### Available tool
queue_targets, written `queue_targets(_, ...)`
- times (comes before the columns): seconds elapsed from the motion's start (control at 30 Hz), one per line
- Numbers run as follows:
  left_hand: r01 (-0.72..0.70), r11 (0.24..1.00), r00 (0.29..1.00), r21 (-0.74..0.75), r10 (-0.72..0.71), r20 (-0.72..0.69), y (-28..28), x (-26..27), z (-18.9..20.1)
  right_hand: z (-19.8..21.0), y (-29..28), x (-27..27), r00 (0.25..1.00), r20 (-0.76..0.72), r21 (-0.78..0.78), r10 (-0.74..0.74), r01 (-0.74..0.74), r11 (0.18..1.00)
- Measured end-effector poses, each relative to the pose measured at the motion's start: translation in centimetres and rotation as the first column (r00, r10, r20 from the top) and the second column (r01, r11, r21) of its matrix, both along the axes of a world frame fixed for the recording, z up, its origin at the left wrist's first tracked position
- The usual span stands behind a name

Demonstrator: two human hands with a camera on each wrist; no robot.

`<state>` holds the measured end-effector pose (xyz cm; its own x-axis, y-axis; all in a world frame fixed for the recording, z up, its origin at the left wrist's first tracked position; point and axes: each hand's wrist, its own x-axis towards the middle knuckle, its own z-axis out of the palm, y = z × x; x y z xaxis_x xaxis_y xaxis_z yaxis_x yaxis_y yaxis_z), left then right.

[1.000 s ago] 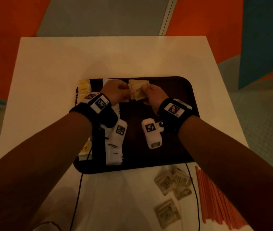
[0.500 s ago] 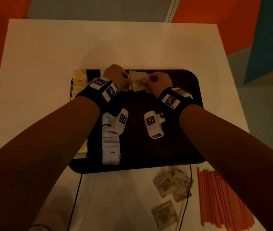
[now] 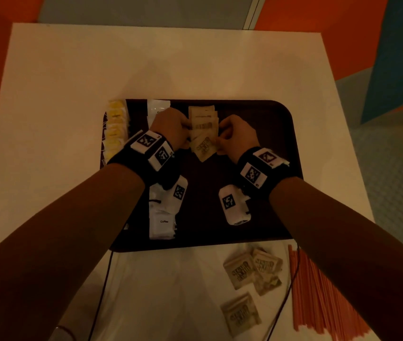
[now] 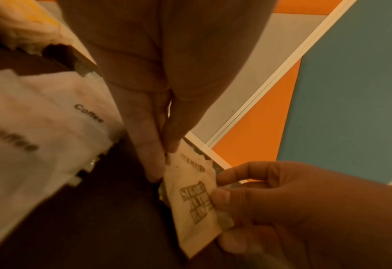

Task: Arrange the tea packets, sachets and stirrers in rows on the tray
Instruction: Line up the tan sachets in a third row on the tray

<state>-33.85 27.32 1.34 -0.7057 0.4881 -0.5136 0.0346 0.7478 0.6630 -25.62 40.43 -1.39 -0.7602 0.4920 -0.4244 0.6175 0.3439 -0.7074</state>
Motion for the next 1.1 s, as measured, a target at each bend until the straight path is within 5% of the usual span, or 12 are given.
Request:
queue_targets(0.47, -0.168, 0.972, 0.978, 0.163, 0.143, 0.152, -1.8, 2.0, -0.9, -0.4, -0.5, 2.5, 0.997, 0.037, 0.017, 0.063, -0.064, 0.998)
queue_targets(0.77, -0.141, 0.975, 0.990, 0.170, 0.137, 0.034, -1.9, 1.8, -0.7, -0.4, 0.9, 1.8, 1.000, 0.013, -0.002, -0.028, 0.028, 1.000)
queue_targets(1.1, -0.177, 0.965, 0.983, 0.192, 0.166, 0.071, -1.7, 2.8, -1.5, -0.2, -0.7, 1.5, 0.999, 0.032, -0.064, 0.012, -0.010, 0.998)
